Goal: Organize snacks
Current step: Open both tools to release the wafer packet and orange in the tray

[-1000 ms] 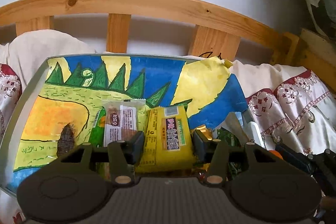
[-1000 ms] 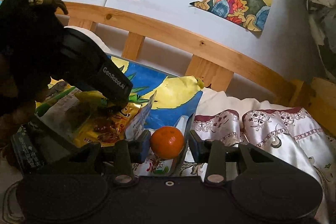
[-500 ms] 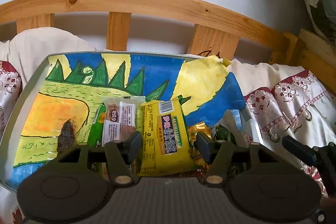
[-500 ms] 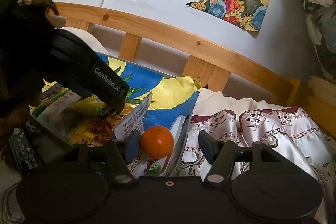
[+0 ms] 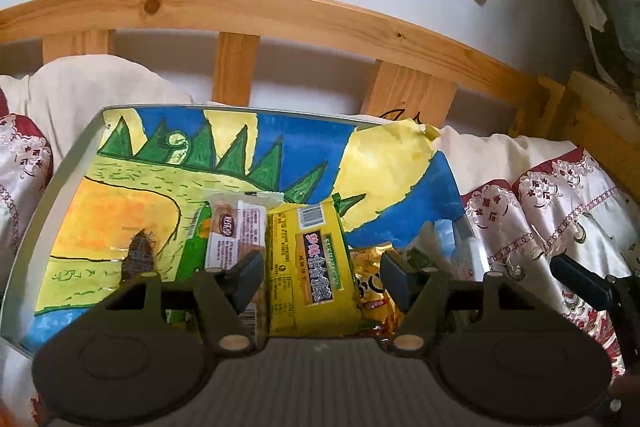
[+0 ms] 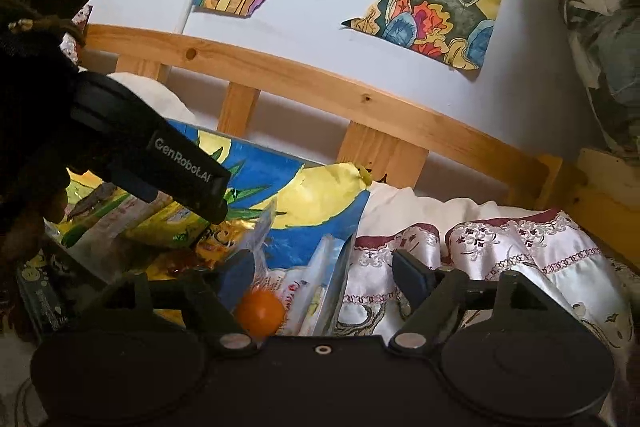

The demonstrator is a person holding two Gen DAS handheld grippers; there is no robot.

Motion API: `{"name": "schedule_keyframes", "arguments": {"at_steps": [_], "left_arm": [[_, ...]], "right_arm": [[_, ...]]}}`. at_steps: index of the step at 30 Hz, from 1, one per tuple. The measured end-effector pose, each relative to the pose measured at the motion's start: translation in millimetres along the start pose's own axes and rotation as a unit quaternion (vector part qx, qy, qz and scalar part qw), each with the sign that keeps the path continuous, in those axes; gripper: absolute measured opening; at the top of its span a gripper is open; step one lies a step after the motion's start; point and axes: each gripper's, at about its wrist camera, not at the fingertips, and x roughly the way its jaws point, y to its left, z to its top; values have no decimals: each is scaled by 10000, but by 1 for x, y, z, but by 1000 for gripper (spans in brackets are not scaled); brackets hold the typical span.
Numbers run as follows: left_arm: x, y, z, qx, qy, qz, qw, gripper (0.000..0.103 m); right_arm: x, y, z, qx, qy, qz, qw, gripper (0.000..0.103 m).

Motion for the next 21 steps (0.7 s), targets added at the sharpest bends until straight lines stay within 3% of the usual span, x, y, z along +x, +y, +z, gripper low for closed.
{"name": "schedule_keyframes", "arguments": {"at_steps": [11,21], "left_arm": [[-20,13,5,-138,-126,64,9998,77],[-76,39,3,-195,-447,280,9984,90]], "right_arm": [[-8,2,8,213,-68,26,9997,84],[-40,8,26,566,-264,240,9978,95]]}}
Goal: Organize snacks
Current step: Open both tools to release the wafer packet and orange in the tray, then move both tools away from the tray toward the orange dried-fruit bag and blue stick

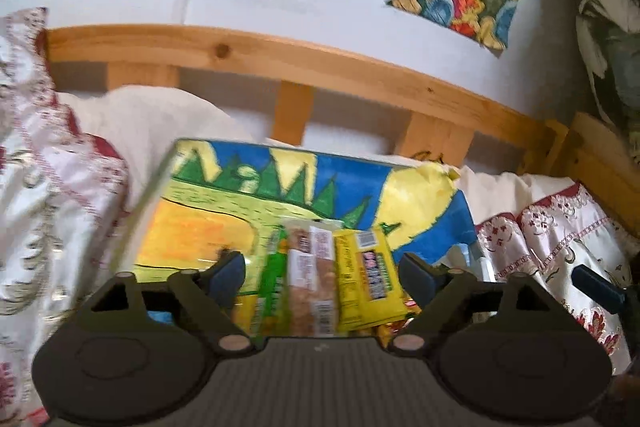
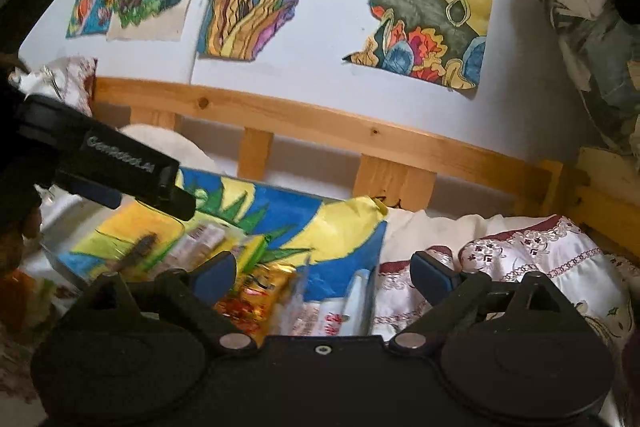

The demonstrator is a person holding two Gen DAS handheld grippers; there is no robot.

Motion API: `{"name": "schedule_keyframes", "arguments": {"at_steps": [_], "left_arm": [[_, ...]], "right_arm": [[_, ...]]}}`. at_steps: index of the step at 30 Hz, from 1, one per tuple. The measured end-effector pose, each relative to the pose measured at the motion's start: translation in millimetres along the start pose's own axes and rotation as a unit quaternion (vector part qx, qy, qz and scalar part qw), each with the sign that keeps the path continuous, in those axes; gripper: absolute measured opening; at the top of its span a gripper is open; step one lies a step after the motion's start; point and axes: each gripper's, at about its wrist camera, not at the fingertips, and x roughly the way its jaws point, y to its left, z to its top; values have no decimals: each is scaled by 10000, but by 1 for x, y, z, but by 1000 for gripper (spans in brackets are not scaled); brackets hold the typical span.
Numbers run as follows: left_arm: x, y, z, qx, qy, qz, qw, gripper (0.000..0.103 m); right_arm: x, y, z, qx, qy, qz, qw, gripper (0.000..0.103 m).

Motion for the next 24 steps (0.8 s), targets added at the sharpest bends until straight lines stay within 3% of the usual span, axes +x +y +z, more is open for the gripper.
{"name": "schedule_keyframes", "arguments": {"at_steps": [5,9,18,24], "left_arm": [[-32,17,-7,24,-181,207,9996,98],[-53,31,-15,-56,-281,323,9991,102],[-94,57,-36,-121,-232,545,9982,102],[-124,57,-60,200,-361,1287,9908,102]], "right_arm": [[-24,9,8,160,-67,124,9998,102],[-39,15,8,217,-67,113,9997,102],[-66,28,10,526,-79,206,9984,102],[-79,36,7,707,98,244,9972,102]]}}
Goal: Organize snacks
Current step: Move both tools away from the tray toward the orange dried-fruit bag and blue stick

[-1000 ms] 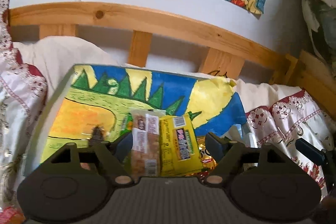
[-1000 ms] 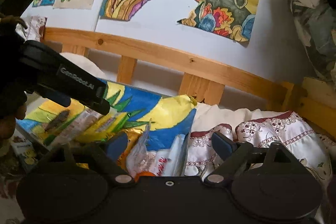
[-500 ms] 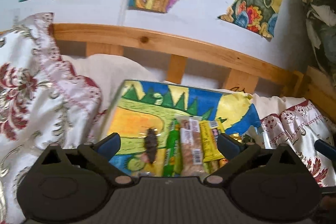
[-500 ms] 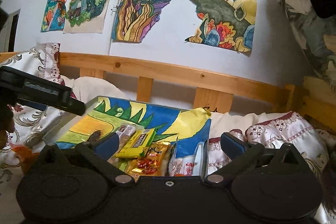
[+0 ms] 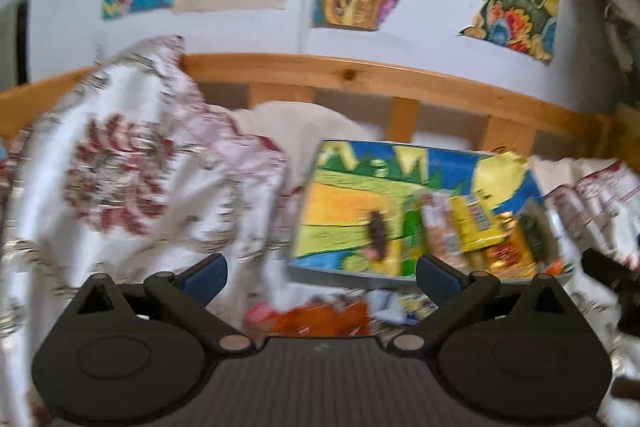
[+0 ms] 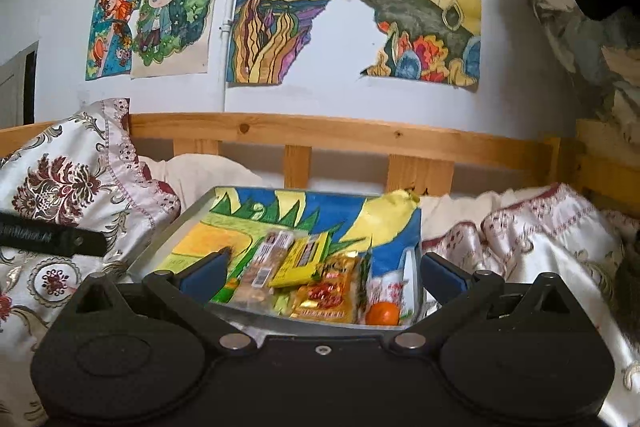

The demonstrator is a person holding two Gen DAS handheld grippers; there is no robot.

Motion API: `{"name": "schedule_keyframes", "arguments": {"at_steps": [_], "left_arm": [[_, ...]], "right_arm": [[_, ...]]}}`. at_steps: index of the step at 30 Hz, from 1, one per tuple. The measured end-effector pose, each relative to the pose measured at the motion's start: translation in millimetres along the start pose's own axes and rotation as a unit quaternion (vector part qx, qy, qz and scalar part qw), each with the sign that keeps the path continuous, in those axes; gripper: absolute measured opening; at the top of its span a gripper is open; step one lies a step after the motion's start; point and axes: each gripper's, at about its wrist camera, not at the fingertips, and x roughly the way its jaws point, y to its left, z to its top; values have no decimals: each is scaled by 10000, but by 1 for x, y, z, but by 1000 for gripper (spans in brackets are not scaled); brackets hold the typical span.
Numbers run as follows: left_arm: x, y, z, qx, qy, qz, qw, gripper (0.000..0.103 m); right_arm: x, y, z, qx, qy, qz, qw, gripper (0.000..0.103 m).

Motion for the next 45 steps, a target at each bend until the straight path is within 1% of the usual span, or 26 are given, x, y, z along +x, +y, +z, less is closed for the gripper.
{"name": "schedule_keyframes", "arguments": {"at_steps": [2,6,10,15,23,27,29,34,36,41,43,45], "left_arm": [[-8,4,-6,-24,69,-3,10000,102],[-21,19,-13,-440,241,-137,9986,102],[-28,29,-16,-644,350,-239,9970,102],[-42,31,-19,-526,315,-380,9974,102],[-57,38,-13,-510,174,-211,9983,102],[-58,43,-14,-428,290,-97,9986,102],[-59,45,-16,-437,367,-161,9982,102],[-65,51,-19,-441,321,-307,9980,102],[-67,56,-22,-502,243,-372,9977,102],[-59,69,-27,-547,249,-460,9971,102],[-55,76,-29,-516,273,-395,9975,102],[-47,83,-29,-459,375,-362,9976,102]], "right_arm": [[-3,1,-2,130,146,7,9998,102],[-9,3,-5,366,390,70,9985,102],[-15,7,-8,474,533,142,9974,102],[-19,18,-10,392,659,287,9966,102],[-26,32,-12,232,715,455,9961,102],[-30,38,-14,154,758,472,9959,102],[-31,40,-15,138,764,485,9958,102],[-41,46,-19,150,787,518,9954,102],[-46,48,-20,129,797,542,9953,102],[-53,59,-18,99,789,579,9952,102],[-50,66,-17,104,899,533,9945,102],[-44,73,-14,165,1040,590,9927,102]]}}
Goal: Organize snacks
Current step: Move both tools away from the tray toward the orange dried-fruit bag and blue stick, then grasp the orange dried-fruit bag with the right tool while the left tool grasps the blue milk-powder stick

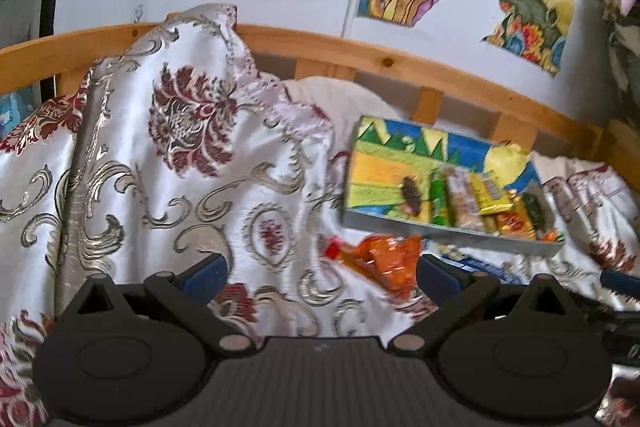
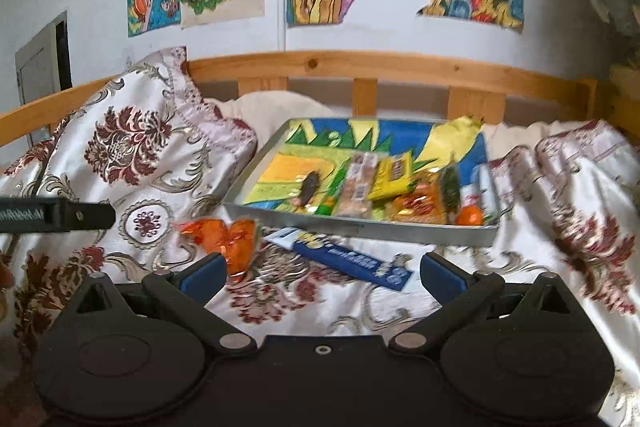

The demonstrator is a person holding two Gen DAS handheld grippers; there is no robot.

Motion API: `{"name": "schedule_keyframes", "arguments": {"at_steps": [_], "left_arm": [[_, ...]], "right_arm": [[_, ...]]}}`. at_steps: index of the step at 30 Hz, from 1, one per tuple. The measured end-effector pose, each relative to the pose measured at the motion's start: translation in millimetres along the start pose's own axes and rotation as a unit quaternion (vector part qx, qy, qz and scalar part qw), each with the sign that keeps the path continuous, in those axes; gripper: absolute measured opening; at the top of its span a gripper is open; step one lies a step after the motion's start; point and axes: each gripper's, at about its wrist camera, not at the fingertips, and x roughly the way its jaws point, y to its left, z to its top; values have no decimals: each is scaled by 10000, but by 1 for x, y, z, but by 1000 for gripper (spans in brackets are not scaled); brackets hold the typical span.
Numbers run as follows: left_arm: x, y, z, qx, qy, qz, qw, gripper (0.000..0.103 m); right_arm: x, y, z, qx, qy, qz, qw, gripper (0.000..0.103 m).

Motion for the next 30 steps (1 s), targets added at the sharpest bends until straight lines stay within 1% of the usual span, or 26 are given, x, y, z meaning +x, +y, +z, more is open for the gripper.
{"name": "schedule_keyframes", "arguments": {"at_steps": [2,3,6,8,9,12,15,18,21,24,27,30], "left_arm": [[7,8,4,126,136,-18,9998,102],[9,11,6,199,138,-67,9997,102],[15,21,16,516,132,-114,9985,102],[18,29,24,665,132,-56,9977,102],[20,33,28,711,152,-16,9973,102],[26,36,34,909,240,-58,9956,102],[32,34,31,1100,253,-71,9936,102],[40,32,25,906,307,6,9954,102],[45,34,20,364,574,51,9977,102],[48,36,17,-74,792,185,9967,102],[51,34,18,-158,918,299,9952,102],[53,29,20,-94,882,363,9954,102]], "right_arm": [[10,4,8,34,145,127,9998,102],[17,7,14,41,225,154,9996,102],[39,17,31,-173,491,36,9986,102],[54,23,41,-279,648,-27,9975,102],[62,25,44,-236,759,-91,9968,102],[84,31,44,-30,998,-32,9950,102],[104,40,36,-74,947,199,9953,102],[120,47,25,-95,971,475,9941,102],[137,53,15,-298,1049,741,9913,102],[153,49,6,-298,1175,813,9893,102],[168,42,3,-82,1251,1086,9861,102],[178,40,-2,-73,1231,1334,9834,99]]}}
